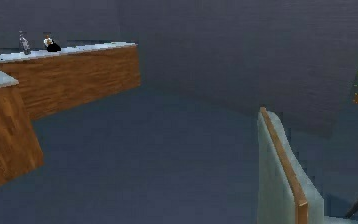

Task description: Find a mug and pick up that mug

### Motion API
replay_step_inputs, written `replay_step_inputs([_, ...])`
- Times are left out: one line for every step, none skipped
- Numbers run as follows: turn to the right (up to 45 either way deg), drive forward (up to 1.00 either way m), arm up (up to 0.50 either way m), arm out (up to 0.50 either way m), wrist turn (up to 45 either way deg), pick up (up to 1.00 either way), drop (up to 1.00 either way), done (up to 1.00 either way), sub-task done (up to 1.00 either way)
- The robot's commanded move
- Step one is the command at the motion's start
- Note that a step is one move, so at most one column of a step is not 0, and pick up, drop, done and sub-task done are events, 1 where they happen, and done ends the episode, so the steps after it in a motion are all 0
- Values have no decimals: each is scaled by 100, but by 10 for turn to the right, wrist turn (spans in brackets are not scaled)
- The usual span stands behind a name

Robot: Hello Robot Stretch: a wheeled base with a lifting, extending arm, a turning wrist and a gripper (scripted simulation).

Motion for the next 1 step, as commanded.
replay_step_inputs([0, 0, 0, 0, 0, 0, 0, 100, 0])
